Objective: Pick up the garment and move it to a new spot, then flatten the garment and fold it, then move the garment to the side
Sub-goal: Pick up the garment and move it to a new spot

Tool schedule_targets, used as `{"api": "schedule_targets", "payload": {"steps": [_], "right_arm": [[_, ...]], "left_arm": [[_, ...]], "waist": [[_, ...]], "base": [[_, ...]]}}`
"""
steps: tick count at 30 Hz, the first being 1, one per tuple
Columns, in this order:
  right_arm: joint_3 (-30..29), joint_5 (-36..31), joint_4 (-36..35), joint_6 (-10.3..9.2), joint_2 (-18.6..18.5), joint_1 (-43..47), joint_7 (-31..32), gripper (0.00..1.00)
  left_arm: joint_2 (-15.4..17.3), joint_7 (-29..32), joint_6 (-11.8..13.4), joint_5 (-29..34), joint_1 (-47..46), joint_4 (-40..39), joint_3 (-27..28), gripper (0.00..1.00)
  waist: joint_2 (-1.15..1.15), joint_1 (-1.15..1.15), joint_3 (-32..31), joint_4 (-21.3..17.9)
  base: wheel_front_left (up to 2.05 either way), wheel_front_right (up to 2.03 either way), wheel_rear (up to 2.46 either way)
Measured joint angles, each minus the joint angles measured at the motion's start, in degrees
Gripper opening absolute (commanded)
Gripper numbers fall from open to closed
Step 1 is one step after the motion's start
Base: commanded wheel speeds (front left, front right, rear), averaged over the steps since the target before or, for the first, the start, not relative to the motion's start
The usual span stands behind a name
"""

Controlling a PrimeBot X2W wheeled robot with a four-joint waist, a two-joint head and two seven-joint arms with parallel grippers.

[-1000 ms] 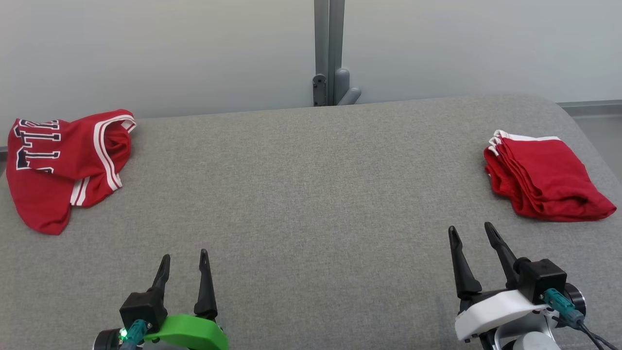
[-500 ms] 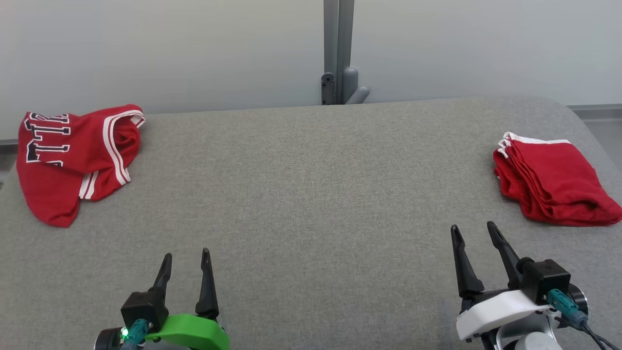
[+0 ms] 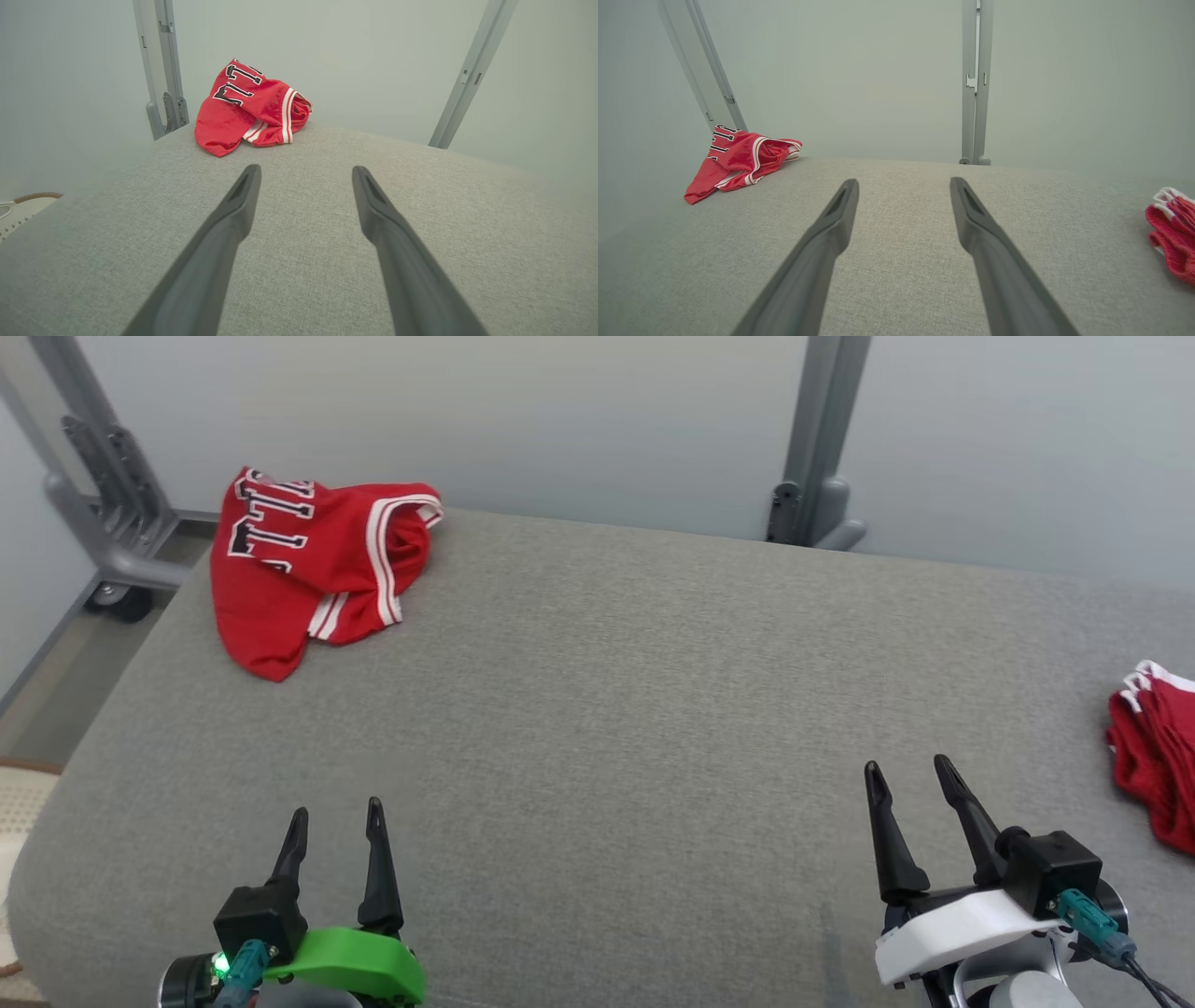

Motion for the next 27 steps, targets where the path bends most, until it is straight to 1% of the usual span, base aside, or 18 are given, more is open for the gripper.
{"api": "schedule_targets", "payload": {"steps": [2, 3, 7, 8, 12, 18, 27], "right_arm": [[0.0, 0.2, 0.1, 0.00, 0.0, 0.0, 0.0, 1.00], [0.0, 0.2, 0.1, 0.00, 0.0, 0.0, 0.0, 1.00], [1.3, 0.6, 0.1, -0.01, 0.0, -0.5, -0.2, 1.00], [2.4, 0.6, 0.1, 0.00, 0.0, -1.5, -0.3, 1.00], [3.8, 0.6, 1.1, 0.00, 0.0, -3.3, -0.3, 1.00], [4.8, 0.6, 2.7, 0.00, 0.0, -5.1, -0.3, 1.00], [4.4, 0.6, 3.2, 0.00, 0.0, -5.4, -0.5, 1.00]], "left_arm": [[0.0, 0.0, 0.0, 0.1, 0.1, -0.1, 0.3, 1.00], [0.0, 0.0, 0.0, 0.1, 0.1, -0.1, 0.3, 1.00], [0.2, 0.0, 0.1, 0.3, 0.7, -1.1, 1.7, 1.00], [0.3, 0.0, 0.4, 0.3, 1.0, -2.2, 2.7, 1.00], [0.3, 0.0, 0.8, 0.3, 1.9, -3.8, 4.0, 1.00], [0.1, 0.0, 1.0, 0.3, 2.4, -5.0, 4.5, 1.00], [0.0, 0.0, 0.8, 0.4, 2.4, -4.9, 4.3, 1.00]], "waist": [[0.00, 0.00, 0.0, 2.4], [0.00, 0.00, 0.0, 2.4], [0.00, 0.00, 0.1, 6.9], [0.00, 0.00, 0.3, 8.7], [0.00, 0.00, 1.1, 11.4], [0.00, 0.00, 2.5, 12.9], [0.00, 0.00, 2.8, 13.1]], "base": [[0.00, 0.00, 0.00], [0.00, 0.00, 0.00], [0.00, 0.00, 0.00], [0.00, 0.00, 0.00], [0.00, 0.00, 0.00], [0.00, 0.00, 0.00], [0.00, 0.00, 0.00]]}}
